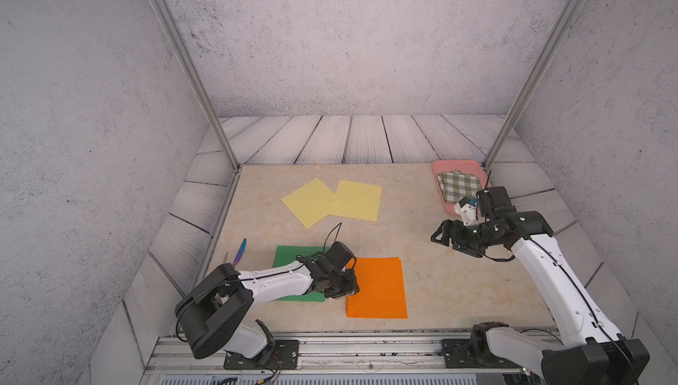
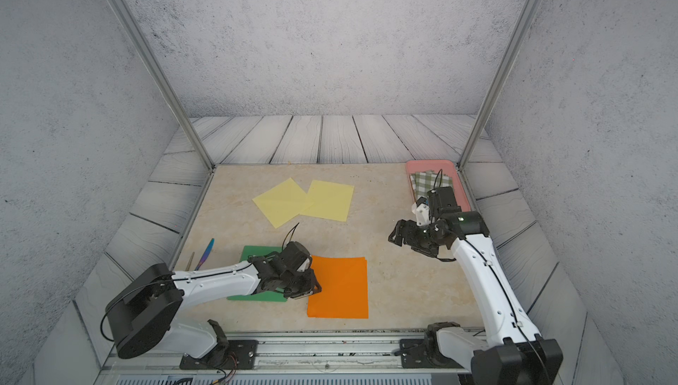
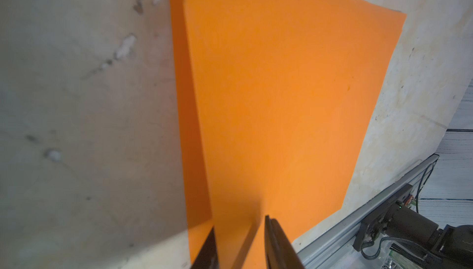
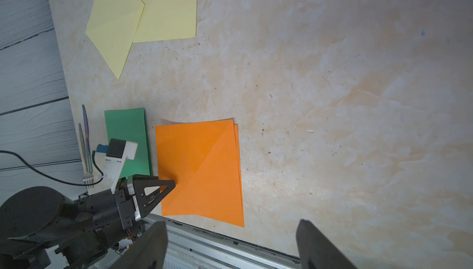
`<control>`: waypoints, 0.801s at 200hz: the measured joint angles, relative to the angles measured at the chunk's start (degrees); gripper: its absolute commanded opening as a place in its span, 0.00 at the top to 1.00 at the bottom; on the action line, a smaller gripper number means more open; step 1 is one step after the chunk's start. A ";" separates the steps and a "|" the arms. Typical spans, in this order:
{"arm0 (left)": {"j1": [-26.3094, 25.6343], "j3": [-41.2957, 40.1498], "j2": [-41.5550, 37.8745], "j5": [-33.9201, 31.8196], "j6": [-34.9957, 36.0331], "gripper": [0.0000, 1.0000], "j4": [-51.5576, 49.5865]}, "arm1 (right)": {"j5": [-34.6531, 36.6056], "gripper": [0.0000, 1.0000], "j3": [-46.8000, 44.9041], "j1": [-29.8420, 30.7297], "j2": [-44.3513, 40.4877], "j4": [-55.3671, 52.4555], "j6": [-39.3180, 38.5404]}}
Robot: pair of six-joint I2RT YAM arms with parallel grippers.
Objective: Sort the scattered colored papers by color
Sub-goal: Place the colored paper, then pick up the colored paper from the center of the board.
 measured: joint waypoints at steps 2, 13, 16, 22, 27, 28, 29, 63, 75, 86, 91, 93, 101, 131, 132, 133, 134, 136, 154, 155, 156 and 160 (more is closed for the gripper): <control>0.00 0.02 -0.17 -0.15 0.04 0.69 -0.28 | 0.00 0.16 -0.02 0.00 0.00 0.04 0.00; 0.00 0.26 -1.62 -1.25 0.20 0.68 -2.10 | -0.04 0.16 -0.11 0.00 0.11 0.22 -0.11; 0.00 0.31 -2.01 -1.51 0.20 0.68 -2.58 | -0.07 0.16 -0.13 0.00 0.11 0.26 -0.15; 0.00 0.48 -3.06 -2.38 0.24 0.67 -3.74 | -0.13 0.16 -0.26 0.00 0.13 0.39 -0.15; 0.00 0.68 -4.02 -3.04 0.26 0.67 -4.81 | -0.20 0.16 -0.39 0.00 0.11 0.48 -0.15; 0.00 0.74 -4.28 -3.30 0.28 0.67 -5.07 | -0.22 0.16 -0.42 0.00 0.13 0.50 -0.15; 0.00 0.76 -4.42 -3.39 0.28 0.67 -5.20 | -0.22 0.16 -0.42 0.00 0.11 0.50 -0.15; 0.63 3.58 -11.72 -9.14 0.35 0.66 -13.35 | -0.59 0.15 -1.11 0.00 0.11 0.70 -0.13; 0.94 4.90 -13.97 -11.30 0.37 0.65 -16.48 | -0.79 0.15 -1.20 0.00 0.13 0.98 -0.11; 1.03 6.38 -16.20 -13.55 0.39 0.63 -19.30 | -1.14 0.15 -1.20 0.00 0.13 1.36 -0.07; 1.05 7.04 -17.11 -14.56 0.46 0.61 -20.37 | -1.31 0.15 -1.20 0.00 0.13 1.62 -0.02; 1.09 7.30 -17.53 -14.95 0.55 0.59 -20.79 | -1.38 0.15 -1.20 0.00 0.15 1.70 0.02; 1.33 8.39 -18.95 -16.31 0.66 0.54 -22.23 | -1.64 0.15 -1.09 0.00 0.26 2.01 0.24; 6.93 14.67 -21.40 -19.89 3.15 0.43 -26.62 | -3.10 0.15 0.48 0.00 2.54 4.37 2.05; 7.15 14.84 -21.35 -19.96 3.32 0.43 -26.69 | -3.19 0.15 0.61 0.02 2.82 4.55 2.16; 7.52 15.17 -21.29 -19.96 3.39 0.43 -26.75 | -3.21 0.15 0.68 0.04 2.93 4.61 2.23; 7.69 15.32 -21.27 -19.96 3.34 0.43 -26.77 | -3.30 0.15 0.85 0.07 3.15 4.79 2.38; 8.22 15.82 -21.14 -20.06 3.41 0.43 -26.84 | -3.43 0.15 1.09 0.11 3.45 5.01 2.51; 14.10 20.46 -17.81 -19.26 6.60 0.43 -26.77 | -4.46 0.18 4.48 0.85 8.61 7.37 3.96; 14.51 20.85 -17.49 -19.15 6.78 0.43 -26.73 | -4.50 0.18 4.68 0.87 8.81 7.45 4.07; 14.71 21.05 -17.33 -19.02 6.84 0.43 -26.73 | -4.55 0.18 5.03 0.94 9.22 7.58 4.17; 16.20 22.32 -15.74 -18.51 7.65 0.43 -26.60 | -4.70 0.19 6.19 1.27 11.06 8.09 4.28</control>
